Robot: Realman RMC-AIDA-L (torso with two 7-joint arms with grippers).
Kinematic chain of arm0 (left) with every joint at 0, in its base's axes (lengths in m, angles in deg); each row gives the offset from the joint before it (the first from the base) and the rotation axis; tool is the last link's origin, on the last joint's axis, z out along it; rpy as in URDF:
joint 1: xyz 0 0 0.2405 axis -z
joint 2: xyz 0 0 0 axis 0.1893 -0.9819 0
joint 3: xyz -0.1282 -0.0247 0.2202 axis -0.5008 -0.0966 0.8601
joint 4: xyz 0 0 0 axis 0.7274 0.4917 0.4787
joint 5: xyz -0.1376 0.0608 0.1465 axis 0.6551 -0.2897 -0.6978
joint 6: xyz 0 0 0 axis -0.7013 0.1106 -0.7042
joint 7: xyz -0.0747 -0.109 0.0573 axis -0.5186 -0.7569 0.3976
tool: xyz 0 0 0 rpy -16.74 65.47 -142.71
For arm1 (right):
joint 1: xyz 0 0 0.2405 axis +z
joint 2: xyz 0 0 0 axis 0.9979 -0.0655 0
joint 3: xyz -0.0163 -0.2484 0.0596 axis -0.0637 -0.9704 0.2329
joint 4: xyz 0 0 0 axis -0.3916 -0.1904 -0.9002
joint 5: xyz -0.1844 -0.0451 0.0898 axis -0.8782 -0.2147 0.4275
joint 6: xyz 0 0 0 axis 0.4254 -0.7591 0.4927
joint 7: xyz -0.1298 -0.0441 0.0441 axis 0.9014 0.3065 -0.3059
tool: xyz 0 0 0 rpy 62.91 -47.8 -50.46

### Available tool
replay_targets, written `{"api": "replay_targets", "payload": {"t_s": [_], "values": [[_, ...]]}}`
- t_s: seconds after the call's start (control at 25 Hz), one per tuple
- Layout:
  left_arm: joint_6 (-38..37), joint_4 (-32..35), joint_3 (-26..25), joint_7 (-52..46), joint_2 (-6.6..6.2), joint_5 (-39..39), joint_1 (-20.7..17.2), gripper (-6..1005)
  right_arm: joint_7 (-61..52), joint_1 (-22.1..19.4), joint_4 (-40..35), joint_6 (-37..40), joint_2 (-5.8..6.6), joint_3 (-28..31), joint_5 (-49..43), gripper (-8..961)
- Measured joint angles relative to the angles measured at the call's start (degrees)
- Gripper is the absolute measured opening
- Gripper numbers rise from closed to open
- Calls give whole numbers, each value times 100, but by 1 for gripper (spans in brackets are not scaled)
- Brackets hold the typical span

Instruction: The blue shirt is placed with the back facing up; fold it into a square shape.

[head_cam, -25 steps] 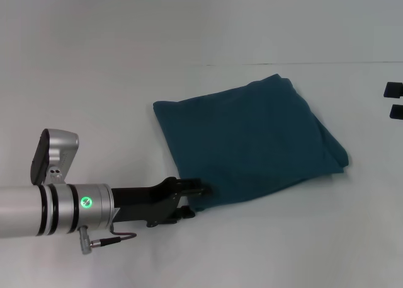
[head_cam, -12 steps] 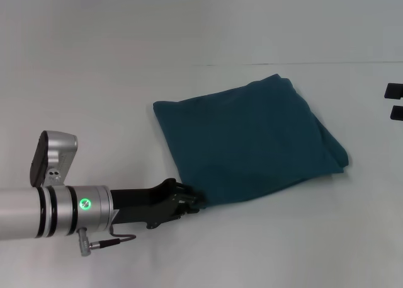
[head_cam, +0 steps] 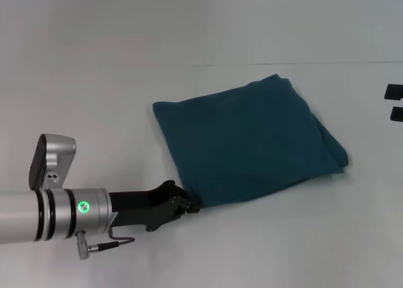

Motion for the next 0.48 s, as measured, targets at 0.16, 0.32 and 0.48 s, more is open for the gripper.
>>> {"api": "replay_targets", "payload": {"t_s": [0.16,0.32,0.48], "values": [[-82,40,-3,28,0,-3,-57,39,0,-1,11,0,0,0,0,701],[-196,142,-19,46,-29,0,-195,36,2,-1,43,0,0,16,0,701],[-345,375,-24,-11,-62,-2,-359,35,6,-1,45,0,0,46,0,701]]}}
